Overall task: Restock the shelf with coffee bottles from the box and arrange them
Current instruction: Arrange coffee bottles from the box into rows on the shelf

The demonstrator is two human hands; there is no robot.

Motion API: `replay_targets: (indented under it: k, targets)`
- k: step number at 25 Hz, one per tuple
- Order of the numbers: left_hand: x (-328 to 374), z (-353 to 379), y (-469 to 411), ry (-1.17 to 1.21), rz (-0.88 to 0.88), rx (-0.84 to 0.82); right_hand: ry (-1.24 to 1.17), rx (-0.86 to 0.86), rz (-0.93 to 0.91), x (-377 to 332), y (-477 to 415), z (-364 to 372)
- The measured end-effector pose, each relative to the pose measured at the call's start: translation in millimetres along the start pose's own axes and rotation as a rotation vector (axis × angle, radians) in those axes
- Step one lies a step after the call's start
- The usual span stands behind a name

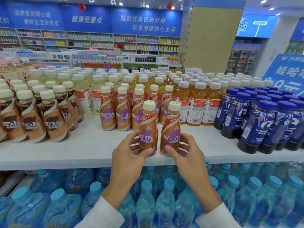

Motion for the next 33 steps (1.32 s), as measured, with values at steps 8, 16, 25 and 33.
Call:
replay_targets:
  k: [8, 16, 25, 33]
  targets:
    - [6.6, 29.0, -26.2, -0.075, 0.055, 0.063, 0.044, 0.023, -0.010, 1.3, -33.7, 1.1]
    - [10.2, 66.8, -48.2, -0.218, 0.065, 0.199, 0.068, 0.063, -0.009, 12.1, -75.4, 12.8]
    - [7.6, 79.6, -72.5, -0.310, 0.073, 0.228, 0.126, 0.062, -0.043, 20.1, -101.7, 20.8]
    - [0.5, 84.9, -84.9, -0.278, 0.076, 0.259, 0.117, 0.051, -0.025, 25.8, -112.5, 24.0]
Point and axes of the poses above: each hand's wrist, its own y-axis away from the middle knuckle, its own z-axis out of the palm, x = y × z, the point moved 1 cm from there along -y, towards the middle knuckle, and after that the axes turned 3 degrees about y, right-handed, at the moved point
